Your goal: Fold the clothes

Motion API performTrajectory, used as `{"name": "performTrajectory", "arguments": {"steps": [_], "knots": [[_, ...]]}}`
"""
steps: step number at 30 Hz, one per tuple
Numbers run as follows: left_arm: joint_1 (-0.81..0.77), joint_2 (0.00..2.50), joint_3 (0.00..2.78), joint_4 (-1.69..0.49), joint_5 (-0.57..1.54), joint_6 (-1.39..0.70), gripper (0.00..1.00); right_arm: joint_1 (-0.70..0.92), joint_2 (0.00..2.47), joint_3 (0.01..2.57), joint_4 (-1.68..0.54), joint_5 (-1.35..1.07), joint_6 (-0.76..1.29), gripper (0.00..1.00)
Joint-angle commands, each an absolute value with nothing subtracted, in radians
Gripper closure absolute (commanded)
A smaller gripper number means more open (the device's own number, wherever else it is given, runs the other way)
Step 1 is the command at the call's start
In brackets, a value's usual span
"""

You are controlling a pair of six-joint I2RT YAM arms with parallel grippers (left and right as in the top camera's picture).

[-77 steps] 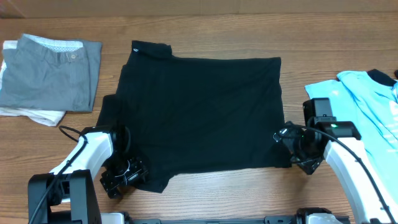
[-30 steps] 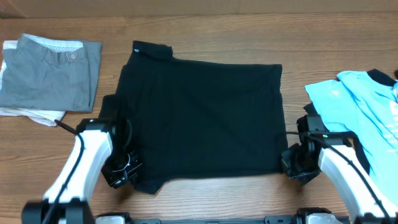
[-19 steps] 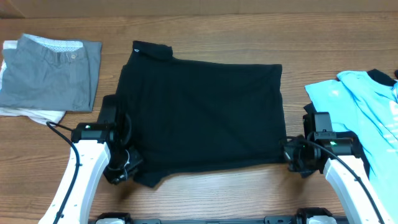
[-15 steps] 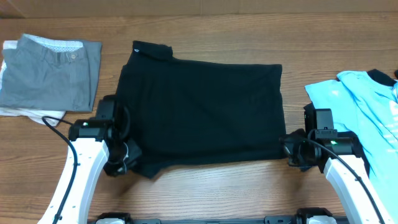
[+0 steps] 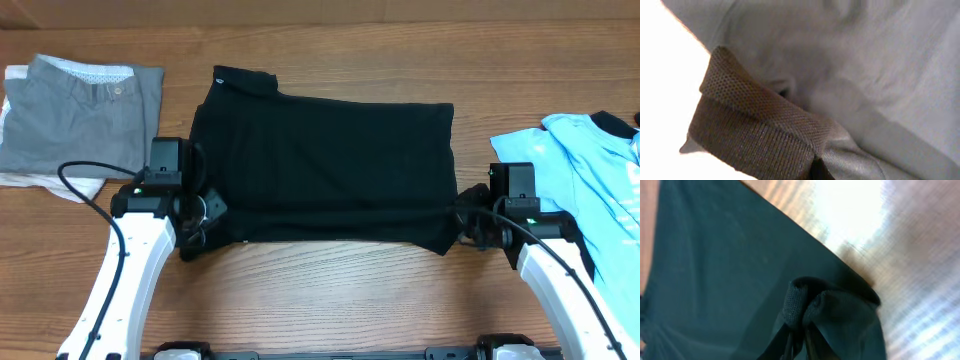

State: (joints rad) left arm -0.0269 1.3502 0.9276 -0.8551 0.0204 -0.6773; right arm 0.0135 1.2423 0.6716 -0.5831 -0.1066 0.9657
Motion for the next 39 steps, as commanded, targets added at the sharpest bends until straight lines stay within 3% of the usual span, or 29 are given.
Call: {"name": "performTrajectory", "arguments": {"steps": [1, 11, 18, 19, 22, 33, 35, 38, 39], "knots": [[-0.033, 1.400, 0.951, -0.802, -0.007, -0.657, 0.96, 0.011, 1.271, 0.696, -0.538, -0.098, 0.970, 0.89], [-0.033, 1.513, 0.951, -0.619, -0.009, -0.601, 0.95, 0.011, 1.356, 0.696, -0.373, -0.099, 0.970, 0.85], [-0.033, 1.531, 0.951, -0.548, -0.019, -0.597, 0.96, 0.011, 1.415, 0.696, -0.284, -0.107, 0.970, 0.90], [-0.033, 1.531, 0.951, -0.542, -0.023, -0.597, 0.95, 0.011, 1.417, 0.696, -0.285, -0.106, 0.969, 0.89], [-0.033, 1.531, 0.951, -0.530, -0.038, -0.582, 0.91, 0.011, 1.416, 0.696, -0.289, -0.107, 0.962, 0.68], [-0.033, 1.531, 0.951, -0.490, -0.104, -0.522, 0.88, 0.011, 1.416, 0.696, -0.301, -0.106, 0.935, 0.65], [-0.033, 1.531, 0.951, -0.481, -0.104, -0.522, 0.77, 0.011, 1.416, 0.696, -0.305, -0.107, 0.935, 0.64], [-0.033, 1.531, 0.951, -0.481, -0.104, -0.522, 0.15, 0.011, 1.416, 0.696, -0.313, -0.107, 0.935, 0.56], [-0.033, 1.531, 0.951, -0.481, -0.104, -0.522, 0.03, 0.011, 1.416, 0.696, -0.317, -0.107, 0.935, 0.53]]}}
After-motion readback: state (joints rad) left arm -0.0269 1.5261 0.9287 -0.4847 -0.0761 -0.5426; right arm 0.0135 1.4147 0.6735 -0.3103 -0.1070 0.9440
